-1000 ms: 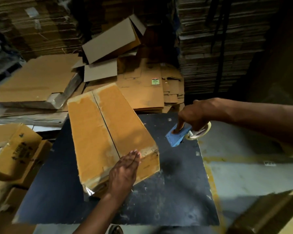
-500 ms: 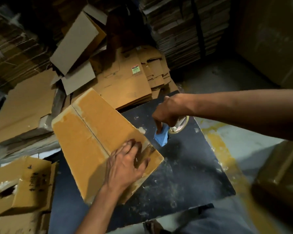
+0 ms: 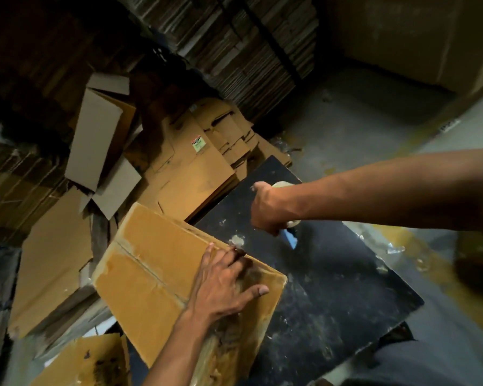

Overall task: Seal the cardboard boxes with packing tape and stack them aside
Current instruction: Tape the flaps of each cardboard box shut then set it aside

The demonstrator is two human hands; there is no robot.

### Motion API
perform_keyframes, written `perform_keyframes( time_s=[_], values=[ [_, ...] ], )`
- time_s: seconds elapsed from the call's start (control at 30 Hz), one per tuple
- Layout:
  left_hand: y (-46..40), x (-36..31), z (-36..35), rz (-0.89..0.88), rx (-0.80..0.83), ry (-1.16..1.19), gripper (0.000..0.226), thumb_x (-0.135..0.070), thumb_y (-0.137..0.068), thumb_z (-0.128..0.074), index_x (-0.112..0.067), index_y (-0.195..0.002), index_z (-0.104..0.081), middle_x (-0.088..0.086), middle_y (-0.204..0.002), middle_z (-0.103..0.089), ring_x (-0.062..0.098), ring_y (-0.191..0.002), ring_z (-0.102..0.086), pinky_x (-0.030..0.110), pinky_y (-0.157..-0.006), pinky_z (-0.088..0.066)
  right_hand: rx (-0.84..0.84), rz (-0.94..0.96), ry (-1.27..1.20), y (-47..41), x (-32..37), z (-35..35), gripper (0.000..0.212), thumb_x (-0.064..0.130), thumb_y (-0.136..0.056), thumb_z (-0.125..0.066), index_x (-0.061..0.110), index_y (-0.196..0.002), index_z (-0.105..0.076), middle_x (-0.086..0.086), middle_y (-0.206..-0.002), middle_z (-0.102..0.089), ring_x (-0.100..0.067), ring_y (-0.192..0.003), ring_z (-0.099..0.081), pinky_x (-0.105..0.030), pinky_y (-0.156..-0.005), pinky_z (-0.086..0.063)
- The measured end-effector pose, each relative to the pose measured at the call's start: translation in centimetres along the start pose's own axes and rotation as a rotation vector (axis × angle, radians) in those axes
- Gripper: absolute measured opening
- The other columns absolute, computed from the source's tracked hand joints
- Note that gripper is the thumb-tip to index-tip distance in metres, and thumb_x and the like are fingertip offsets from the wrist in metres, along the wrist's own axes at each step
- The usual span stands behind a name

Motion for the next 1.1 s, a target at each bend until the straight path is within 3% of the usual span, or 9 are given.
perform_keyframes(
  time_s=[0.17,0.37,0.43,0.57,0.63,0.77,0.87,0.97,1.1],
  values=[
    [-0.9,0.4,-0.3,-0.055,0.050,-0.002,0.099,-0.102,-0.076,-0.017,-0.037,-0.132,-0.066,-0.012,-0.151,-0.054,0.012,-0.147,-0.036,0.056,-0.127,-0.003,0.110,-0.021,-0.233,-0.2,-3.4,-5.2,0.044,0.052,-0.095,-0.068,0.039,-0.136,-0.062,0.012,-0.132,-0.064,-0.018,-0.117,-0.059,-0.045,-0.109,-0.041],
    [-3.6,-0.6,0.8,-0.153,0.204,-0.047,0.112,-0.105,-0.068,-0.003,-0.040,-0.134,-0.066,-0.018,-0.156,-0.047,0.007,-0.150,-0.029,0.056,-0.126,0.003,0.147,-0.068,-0.471,-2.6,-3.1,-10.6,0.040,0.051,-0.094,-0.069,0.033,-0.130,-0.070,0.007,-0.126,-0.069,-0.021,-0.111,-0.064,-0.034,-0.089,-0.045],
    [-3.8,-0.2,1.6,-0.157,0.117,0.091,0.110,-0.103,-0.073,-0.010,-0.034,-0.138,-0.066,-0.016,-0.148,-0.057,0.006,-0.144,-0.041,0.055,-0.126,-0.010,0.112,0.009,-0.589,-3.1,-2.6,-12.0,0.042,0.030,-0.097,-0.071,0.028,-0.138,-0.066,0.002,-0.135,-0.066,-0.024,-0.115,-0.063,-0.028,-0.085,-0.042],
    [-1.5,1.1,2.5,-0.228,-0.225,0.391,0.086,-0.092,-0.085,-0.032,-0.022,-0.108,-0.078,-0.014,-0.114,-0.073,0.007,-0.113,-0.064,0.050,-0.113,-0.038,0.077,0.067,-0.792,-4.5,-1.9,-15.1,0.059,0.002,-0.089,-0.068,0.028,-0.141,-0.063,-0.003,-0.133,-0.068,-0.021,-0.101,-0.062,-0.029,-0.086,-0.051],
    [-1.0,1.0,2.2,-0.212,-0.217,0.411,0.086,-0.092,-0.086,-0.029,-0.022,-0.105,-0.077,-0.015,-0.108,-0.072,0.007,-0.108,-0.065,0.050,-0.112,-0.039,0.066,0.066,-0.867,-5.3,-1.6,-16.3,0.062,-0.002,-0.086,-0.062,0.032,-0.136,-0.067,-0.003,-0.125,-0.072,-0.022,-0.094,-0.063,-0.038,-0.089,-0.058],
    [-1.7,0.6,0.5,-0.195,-0.134,0.302,0.085,-0.094,-0.084,-0.027,-0.027,-0.105,-0.075,-0.017,-0.105,-0.070,0.005,-0.105,-0.061,0.054,-0.113,-0.034,0.058,0.055,-0.931,-6.5,-1.3,-17.2,0.059,-0.005,-0.086,-0.059,0.032,-0.130,-0.072,-0.001,-0.114,-0.073,-0.024,-0.092,-0.065,-0.038,-0.080,-0.058],
    [-2.7,0.5,-0.5,-0.201,-0.036,0.207,0.087,-0.097,-0.081,-0.028,-0.030,-0.106,-0.077,-0.018,-0.109,-0.072,0.007,-0.111,-0.061,0.057,-0.117,-0.027,0.060,0.024,-0.941,-7.5,-1.1,-17.1,0.057,-0.004,-0.087,-0.060,0.034,-0.126,-0.074,0.004,-0.107,-0.070,-0.020,-0.087,-0.062,-0.032,-0.074,-0.055],
    [-3.2,0.5,-1.0,-0.210,0.066,0.138,0.094,-0.100,-0.078,-0.023,-0.032,-0.115,-0.077,-0.017,-0.126,-0.070,0.009,-0.131,-0.054,0.058,-0.122,-0.018,0.055,-0.027,-0.939,-7.9,-0.7,-16.9,0.052,0.002,-0.086,-0.064,0.037,-0.123,-0.075,0.004,-0.115,-0.074,-0.020,-0.092,-0.065,-0.033,-0.084,-0.059],
    [-3.3,1.3,-0.8,-0.141,0.016,0.255,0.091,-0.091,-0.088,-0.015,-0.034,-0.137,-0.066,-0.016,-0.144,-0.060,0.005,-0.146,-0.038,0.051,-0.127,-0.006,-0.072,-0.132,-0.750,-7.0,-0.7,-16.1,0.045,0.021,-0.095,-0.065,0.036,-0.137,-0.063,0.004,-0.136,-0.061,-0.026,-0.129,-0.050,-0.043,-0.104,-0.048]
  ],
)
Point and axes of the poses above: each hand's wrist, its own y-axis away from the middle knuckle, its own z-axis out of the back of the hand, x = y × z, the point moved 6 cm from there along -y, towards the middle knuckle
